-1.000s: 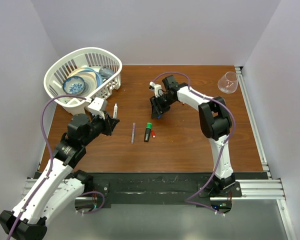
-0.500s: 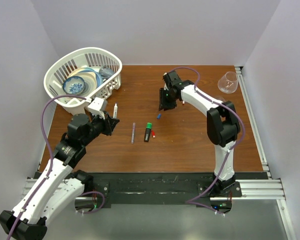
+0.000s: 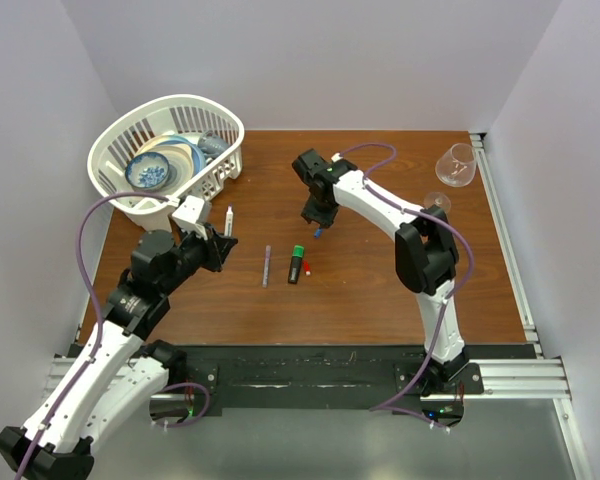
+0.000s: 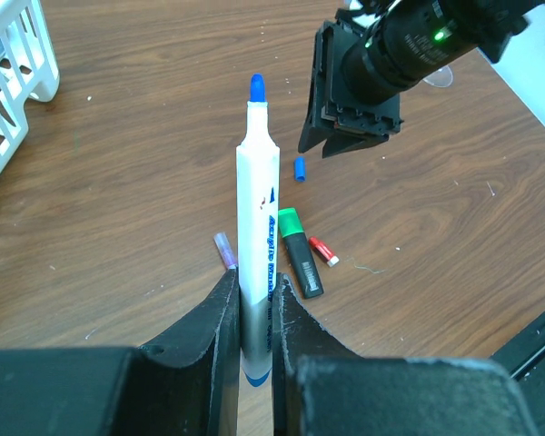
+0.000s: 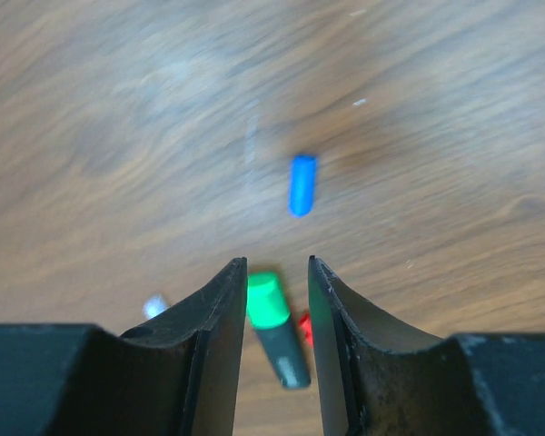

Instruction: Insert the pens into the pen caps

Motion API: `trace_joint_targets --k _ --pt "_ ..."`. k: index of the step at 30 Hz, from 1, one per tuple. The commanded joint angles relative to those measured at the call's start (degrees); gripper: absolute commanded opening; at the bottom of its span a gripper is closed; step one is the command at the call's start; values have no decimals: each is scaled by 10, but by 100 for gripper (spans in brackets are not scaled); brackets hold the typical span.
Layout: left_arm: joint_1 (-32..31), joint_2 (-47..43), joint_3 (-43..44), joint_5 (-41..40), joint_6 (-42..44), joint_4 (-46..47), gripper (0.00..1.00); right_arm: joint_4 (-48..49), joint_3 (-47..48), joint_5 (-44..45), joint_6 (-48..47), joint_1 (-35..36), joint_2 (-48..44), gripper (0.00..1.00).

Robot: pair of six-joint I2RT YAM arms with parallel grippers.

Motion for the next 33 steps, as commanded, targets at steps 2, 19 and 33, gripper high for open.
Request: trace_joint_targets --k 2,19,33 --pt "0 -8 1 0 5 21 0 -36 17 63 91 -8 17 38" --pt "0 -7 2 4 5 24 0 -39 30 75 121 -8 82 38" --pt "0 -19 -1 9 1 24 0 -15 -62 105 87 -6 59 24"
